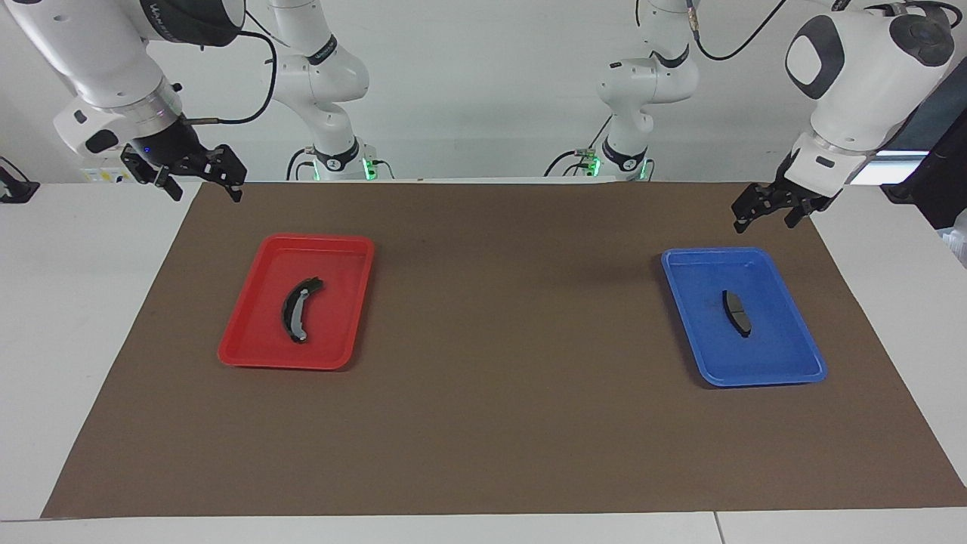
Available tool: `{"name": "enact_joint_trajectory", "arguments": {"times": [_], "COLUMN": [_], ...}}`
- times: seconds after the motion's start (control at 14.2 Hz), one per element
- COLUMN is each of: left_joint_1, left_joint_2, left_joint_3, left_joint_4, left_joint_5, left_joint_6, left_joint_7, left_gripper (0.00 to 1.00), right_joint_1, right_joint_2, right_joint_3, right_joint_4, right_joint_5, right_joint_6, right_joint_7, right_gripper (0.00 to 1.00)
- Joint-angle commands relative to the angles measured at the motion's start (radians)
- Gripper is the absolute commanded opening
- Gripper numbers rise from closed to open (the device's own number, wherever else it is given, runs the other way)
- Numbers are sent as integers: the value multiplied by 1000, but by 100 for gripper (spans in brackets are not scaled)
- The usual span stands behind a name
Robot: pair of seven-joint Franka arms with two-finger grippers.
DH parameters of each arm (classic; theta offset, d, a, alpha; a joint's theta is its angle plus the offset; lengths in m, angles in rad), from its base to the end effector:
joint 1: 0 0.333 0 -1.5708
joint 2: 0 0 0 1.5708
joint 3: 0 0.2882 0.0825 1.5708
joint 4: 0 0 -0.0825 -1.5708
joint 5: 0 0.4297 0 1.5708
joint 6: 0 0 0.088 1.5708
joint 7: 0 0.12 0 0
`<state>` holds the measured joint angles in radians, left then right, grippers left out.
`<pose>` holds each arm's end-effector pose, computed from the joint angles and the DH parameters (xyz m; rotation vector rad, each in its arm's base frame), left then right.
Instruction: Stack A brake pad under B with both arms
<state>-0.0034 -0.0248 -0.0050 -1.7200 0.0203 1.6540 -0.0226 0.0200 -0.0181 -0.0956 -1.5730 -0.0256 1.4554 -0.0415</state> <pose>0.5949 -0.0027 0.5282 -3.1199 -0.0189 0.0638 0.5793 -0.0476 0.5838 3.1192 -0.0557 -0.1574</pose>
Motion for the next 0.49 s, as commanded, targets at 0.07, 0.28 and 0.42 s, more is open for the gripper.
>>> {"name": "enact_joint_trajectory", "arguments": {"times": [0.07, 0.28, 0.42], "left_joint_1": [8, 10, 10], "left_joint_2": [-34, -32, -30], "left_joint_3": [0, 0, 0], "left_joint_4": [-35, -32, -30], "left_joint_5": [9, 7, 4], "left_joint_6": [13, 38, 41], "left_joint_7": [0, 1, 1], "left_gripper": [100, 100, 100], "right_joint_1": [-3, -3, -3], "right_joint_2": [-16, -19, -20], "right_joint_3": [7, 7, 7], "right_joint_4": [-18, -27, -29], "right_joint_5": [-8, -5, -5], "right_joint_6": [16, 14, 16], "right_joint_7": [-18, -15, -15], "right_gripper": [99, 99, 99]}}
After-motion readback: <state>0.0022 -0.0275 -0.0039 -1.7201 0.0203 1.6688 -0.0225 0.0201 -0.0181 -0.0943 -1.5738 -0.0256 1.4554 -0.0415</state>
